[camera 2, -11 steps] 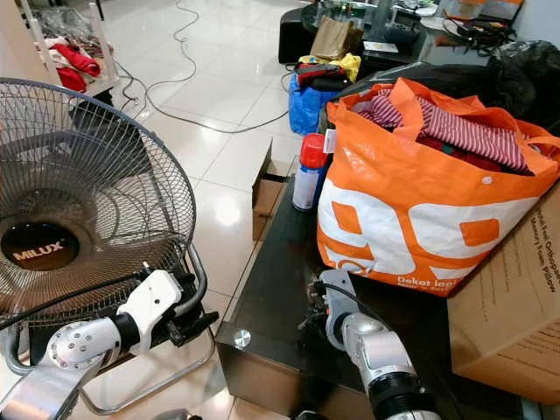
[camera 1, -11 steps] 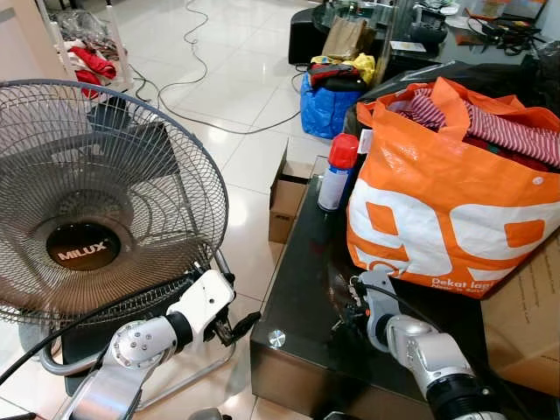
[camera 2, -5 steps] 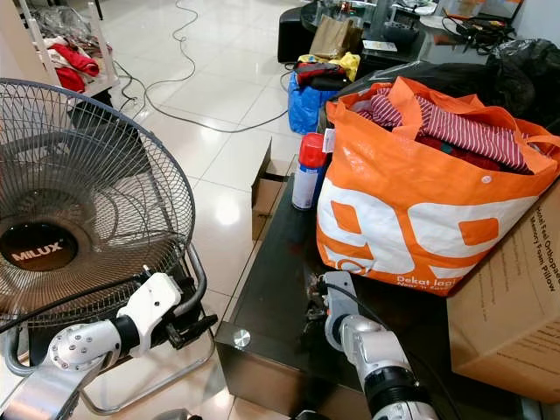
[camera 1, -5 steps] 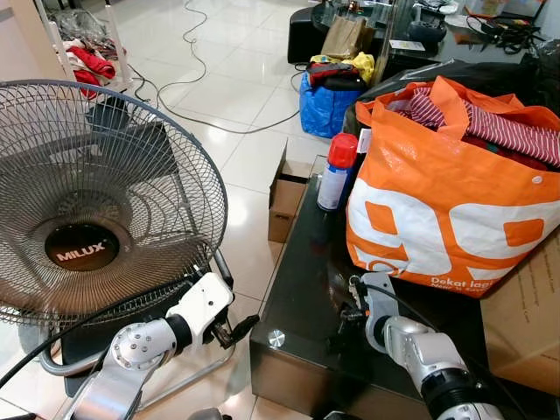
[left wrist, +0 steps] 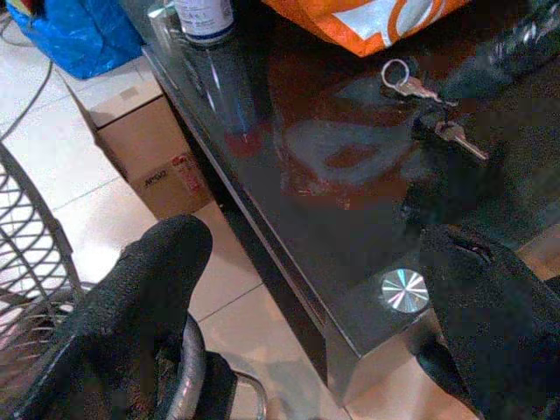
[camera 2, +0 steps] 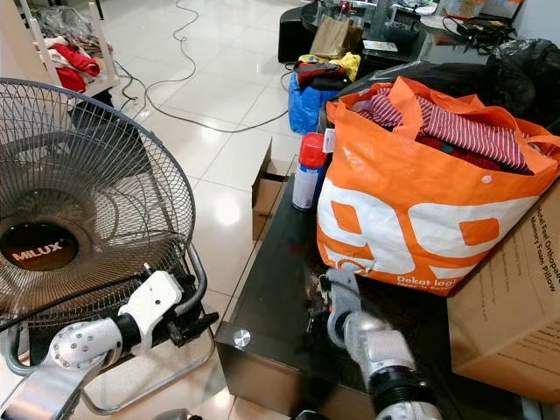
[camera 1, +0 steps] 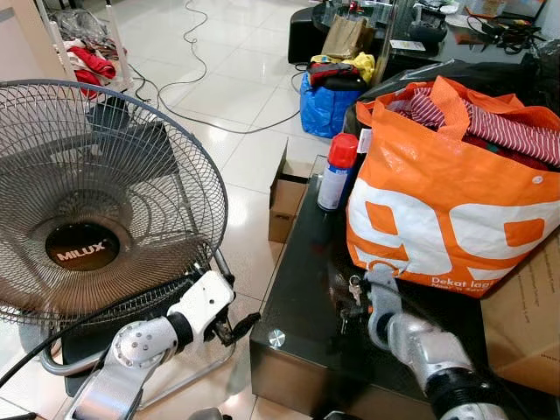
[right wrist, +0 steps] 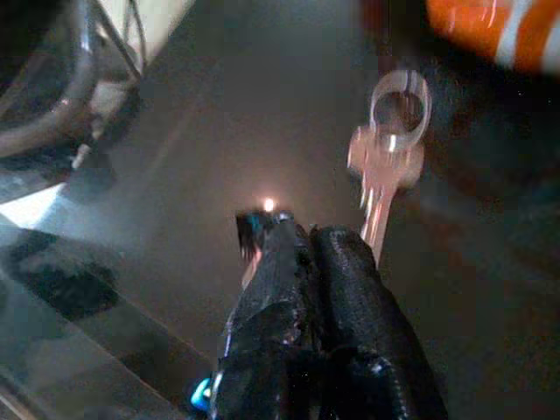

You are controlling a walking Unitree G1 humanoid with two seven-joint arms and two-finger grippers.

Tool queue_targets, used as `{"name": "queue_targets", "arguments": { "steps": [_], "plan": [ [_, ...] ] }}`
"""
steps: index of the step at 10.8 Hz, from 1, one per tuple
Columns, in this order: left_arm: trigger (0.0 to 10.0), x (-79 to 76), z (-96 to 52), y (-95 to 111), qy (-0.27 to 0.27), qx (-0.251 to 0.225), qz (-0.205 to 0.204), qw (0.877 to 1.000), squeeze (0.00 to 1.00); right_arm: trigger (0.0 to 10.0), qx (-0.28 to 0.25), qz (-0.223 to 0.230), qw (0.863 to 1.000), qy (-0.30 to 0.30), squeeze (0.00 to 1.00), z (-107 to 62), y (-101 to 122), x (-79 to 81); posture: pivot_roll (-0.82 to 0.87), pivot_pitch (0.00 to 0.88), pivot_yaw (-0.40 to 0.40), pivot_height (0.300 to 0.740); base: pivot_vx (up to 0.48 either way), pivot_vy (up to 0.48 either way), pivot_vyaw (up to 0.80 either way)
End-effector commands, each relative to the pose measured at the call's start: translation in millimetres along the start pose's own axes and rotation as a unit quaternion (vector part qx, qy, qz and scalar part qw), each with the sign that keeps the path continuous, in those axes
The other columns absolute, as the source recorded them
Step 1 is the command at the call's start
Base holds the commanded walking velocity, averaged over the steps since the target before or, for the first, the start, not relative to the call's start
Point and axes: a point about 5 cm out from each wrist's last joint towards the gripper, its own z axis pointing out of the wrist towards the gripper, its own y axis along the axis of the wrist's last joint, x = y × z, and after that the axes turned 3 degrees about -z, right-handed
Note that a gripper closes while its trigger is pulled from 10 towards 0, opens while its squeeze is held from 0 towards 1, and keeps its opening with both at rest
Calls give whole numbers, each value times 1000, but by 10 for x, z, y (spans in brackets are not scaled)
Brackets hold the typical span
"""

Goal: Hang keys on a hook

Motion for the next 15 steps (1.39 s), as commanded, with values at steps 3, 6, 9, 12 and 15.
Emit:
{"name": "queue_targets", "arguments": {
  "steps": [3,6,9,12,15],
  "plan": [
    [10000,38,8,26,7,-1,7,1000,0,0,-14,-103,994,41,0,-117,65,-10,26,0,-45,740,0,0,0],
    [10000,8,-32,106,4,-8,11,1000,0,10000,15,-154,981,114,1000,-146,-44,235,31,0,-45,740,0,0,0],
    [10000,6,-71,182,3,-11,14,1000,0,10000,31,-163,977,131,1000,-140,-128,316,34,0,-45,740,0,0,0],
    [10000,-2,-93,195,4,-7,14,1000,0,10000,45,-164,983,73,1000,-74,-166,220,34,0,-45,740,0,0,0],
    [10000,-11,-81,229,4,-7,12,1000,0,10000,54,-150,986,42,0,-9,-209,176,35,0,-48,740,0,0,0]
  ]
}}
